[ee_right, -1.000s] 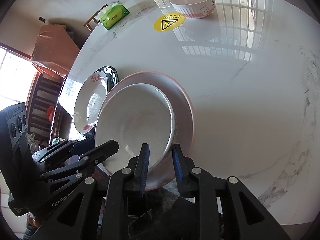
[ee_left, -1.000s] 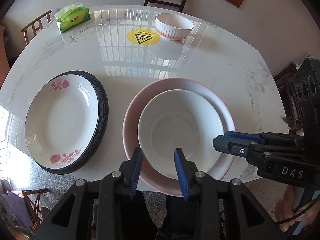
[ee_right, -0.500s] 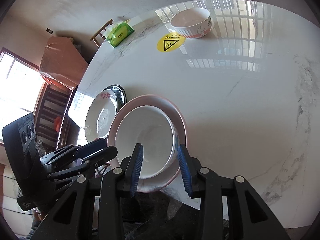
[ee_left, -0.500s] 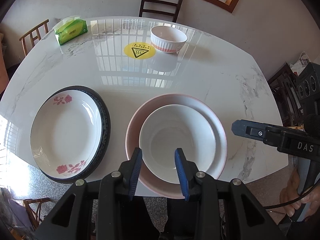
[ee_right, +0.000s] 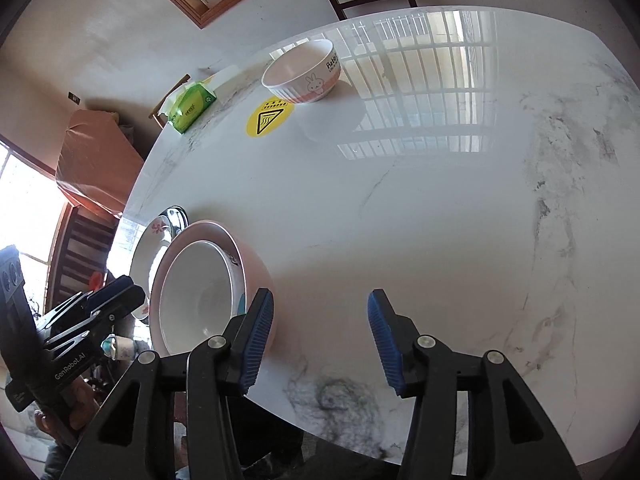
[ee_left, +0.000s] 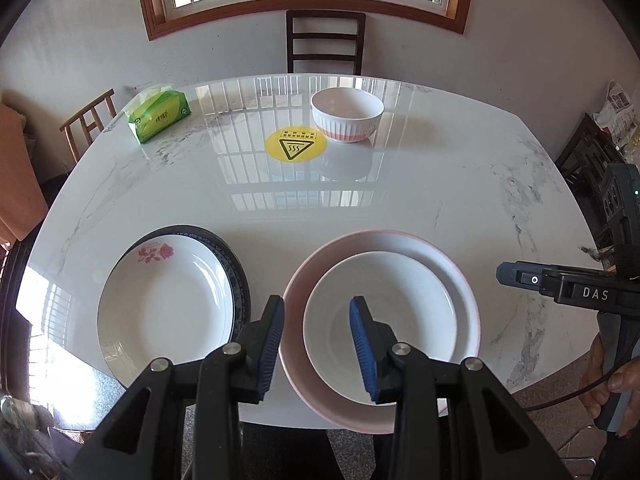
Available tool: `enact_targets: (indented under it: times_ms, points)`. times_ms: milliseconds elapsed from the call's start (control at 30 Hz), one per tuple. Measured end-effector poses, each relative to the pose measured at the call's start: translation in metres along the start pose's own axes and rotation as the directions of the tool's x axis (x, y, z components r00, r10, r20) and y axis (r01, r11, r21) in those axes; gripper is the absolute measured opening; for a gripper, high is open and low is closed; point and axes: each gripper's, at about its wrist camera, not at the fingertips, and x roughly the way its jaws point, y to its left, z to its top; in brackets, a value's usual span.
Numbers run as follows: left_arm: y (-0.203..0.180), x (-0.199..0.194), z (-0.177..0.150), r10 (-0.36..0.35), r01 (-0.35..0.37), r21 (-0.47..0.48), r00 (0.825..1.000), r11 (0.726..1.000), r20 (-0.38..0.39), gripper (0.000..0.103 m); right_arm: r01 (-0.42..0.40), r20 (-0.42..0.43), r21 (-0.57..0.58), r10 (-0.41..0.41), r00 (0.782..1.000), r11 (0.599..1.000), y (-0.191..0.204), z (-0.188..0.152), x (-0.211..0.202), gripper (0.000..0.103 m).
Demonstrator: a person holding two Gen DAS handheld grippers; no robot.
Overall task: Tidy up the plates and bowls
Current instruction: 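Open both tools and pull back from the bowls, then move both tools toward the small white Rabbit bowl with pink rim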
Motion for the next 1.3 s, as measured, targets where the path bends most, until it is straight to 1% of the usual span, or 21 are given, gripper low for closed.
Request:
enact_targets:
  times_ms: [100,300,500,700,900,1133,1300]
  points:
    - [-0.001,0.001,0.002,0.031,-0.031,0.018,0.999,0.999,0.021,0.035,0.016,0.006,0.004,-0.016,1.0,1.0,-0.006,0.0,0.004,0.05]
    - [0.001,0.007,0.006,0.074,-0.076,0.039,0.996,0.996,0.046,0.035,0.001,0.016,0.016,-0.001,1.0,1.0,-0.013,0.002,0.006,0.053]
    - [0.002,0.015,0.014,0.133,-0.138,0.061,0.988,0.989,0.079,0.035,-0.009,0.012,0.03,0.009,1.0,1.0,-0.021,0.006,0.013,0.054]
    - [0.006,0.029,0.027,0.174,-0.18,0.069,0.981,0.981,0.091,0.035,-0.018,0.007,0.049,0.017,1.0,0.999,-0.027,0.016,0.022,0.056]
    - [0.01,0.05,0.042,0.194,-0.2,0.08,0.978,0.977,0.08,0.035,-0.032,-0.003,0.066,0.033,0.999,0.997,-0.033,0.027,0.035,0.058]
    - [0.011,0.069,0.065,0.231,-0.242,0.093,0.966,0.966,0.115,0.035,-0.042,-0.004,0.076,0.043,0.999,0.996,-0.039,0.047,0.053,0.06]
    - [0.019,0.088,0.085,0.239,-0.249,0.092,0.965,0.964,0.106,0.036,-0.047,-0.011,0.078,0.048,0.999,0.996,-0.042,0.063,0.069,0.06]
